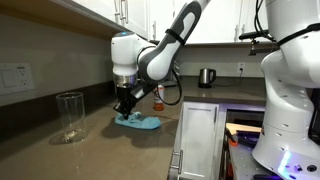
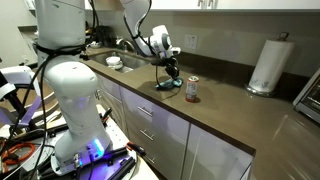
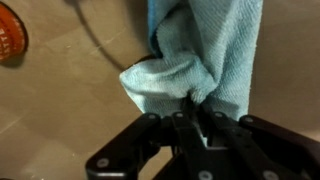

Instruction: Use the towel to wipe the counter

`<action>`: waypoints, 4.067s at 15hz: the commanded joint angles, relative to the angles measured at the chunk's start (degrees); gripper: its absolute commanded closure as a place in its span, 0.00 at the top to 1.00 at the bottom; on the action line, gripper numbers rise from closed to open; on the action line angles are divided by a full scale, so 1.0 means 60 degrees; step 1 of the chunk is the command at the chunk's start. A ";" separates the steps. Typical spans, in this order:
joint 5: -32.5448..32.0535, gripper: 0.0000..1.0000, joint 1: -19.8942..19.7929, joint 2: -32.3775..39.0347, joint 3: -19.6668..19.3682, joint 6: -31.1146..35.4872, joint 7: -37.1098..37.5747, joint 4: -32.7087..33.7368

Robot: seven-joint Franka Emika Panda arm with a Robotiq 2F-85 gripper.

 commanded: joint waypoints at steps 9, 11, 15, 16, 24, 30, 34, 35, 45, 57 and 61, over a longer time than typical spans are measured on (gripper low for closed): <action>0.3445 0.04 0.0591 0.1236 0.0836 -0.2157 -0.2610 0.1990; 0.3407 0.04 0.0780 0.1332 0.0825 -0.2569 -0.2575 0.2220; 0.3131 0.04 0.1250 0.1528 0.0748 -0.3495 -0.2122 0.2646; 0.3041 0.04 0.1392 0.1591 0.0716 -0.3724 -0.1932 0.2744; 0.2121 0.04 0.2225 0.1916 0.0518 -0.4964 0.0001 0.3234; 0.1970 0.04 0.2292 0.2047 0.0718 -0.5257 -0.0048 0.3519; 0.1982 0.04 0.2306 0.2012 0.0924 -0.5203 -0.0357 0.3598; 0.1960 0.04 0.2345 0.2005 0.0965 -0.5257 -0.0358 0.3625; 0.1926 0.04 0.2766 0.2381 0.1244 -0.5846 -0.0639 0.4417; 0.1934 0.09 0.3097 0.3185 0.1141 -0.6724 -0.1206 0.5861; 0.1903 0.09 0.3139 0.3240 0.1117 -0.6743 -0.1204 0.5914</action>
